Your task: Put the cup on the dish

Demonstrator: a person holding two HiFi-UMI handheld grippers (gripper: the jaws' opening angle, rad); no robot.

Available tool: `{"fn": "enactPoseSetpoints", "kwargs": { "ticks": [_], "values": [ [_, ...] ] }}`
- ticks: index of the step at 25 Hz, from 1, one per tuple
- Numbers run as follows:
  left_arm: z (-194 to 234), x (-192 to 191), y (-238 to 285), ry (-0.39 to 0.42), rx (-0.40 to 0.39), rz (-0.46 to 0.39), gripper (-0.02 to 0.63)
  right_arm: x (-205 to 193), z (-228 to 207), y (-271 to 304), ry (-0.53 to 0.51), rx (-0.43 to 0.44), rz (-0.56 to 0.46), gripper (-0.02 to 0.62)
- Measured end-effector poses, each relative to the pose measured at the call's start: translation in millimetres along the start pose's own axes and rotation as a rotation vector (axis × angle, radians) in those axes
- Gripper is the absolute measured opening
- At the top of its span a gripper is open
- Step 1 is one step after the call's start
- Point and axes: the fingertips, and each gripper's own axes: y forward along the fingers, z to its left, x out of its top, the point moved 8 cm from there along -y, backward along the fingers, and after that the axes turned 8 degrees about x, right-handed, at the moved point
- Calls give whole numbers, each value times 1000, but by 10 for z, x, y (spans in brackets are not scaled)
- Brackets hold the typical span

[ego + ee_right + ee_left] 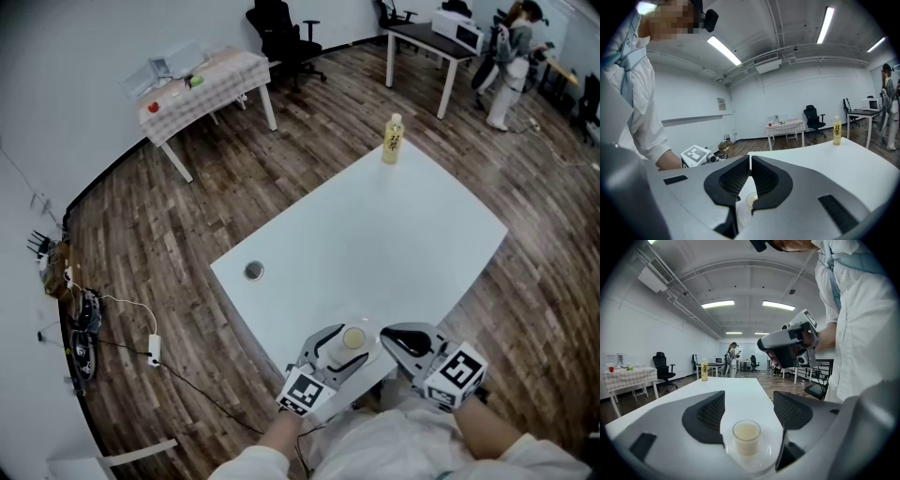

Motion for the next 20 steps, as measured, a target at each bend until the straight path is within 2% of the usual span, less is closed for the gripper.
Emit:
{"fn": "enactPoseSetpoints", "kwargs": {
  "ticks": [4,9,13,20],
  "values": [
    [-34,157,-108,-4,-9,-26,284,10,1,14,11,0,-9,34],
    [-98,252,-197,-23,-14,-55,163,-30,-23,-21,16,-6,-17,34],
    [-150,318,-256,-31,2,-72,93,-47,-51,-54,18,-7,-21,34],
    [-219,466,-379,-29,14,-108,2,-38,-73,-104,26,-7,-27,34]
  ]
}}
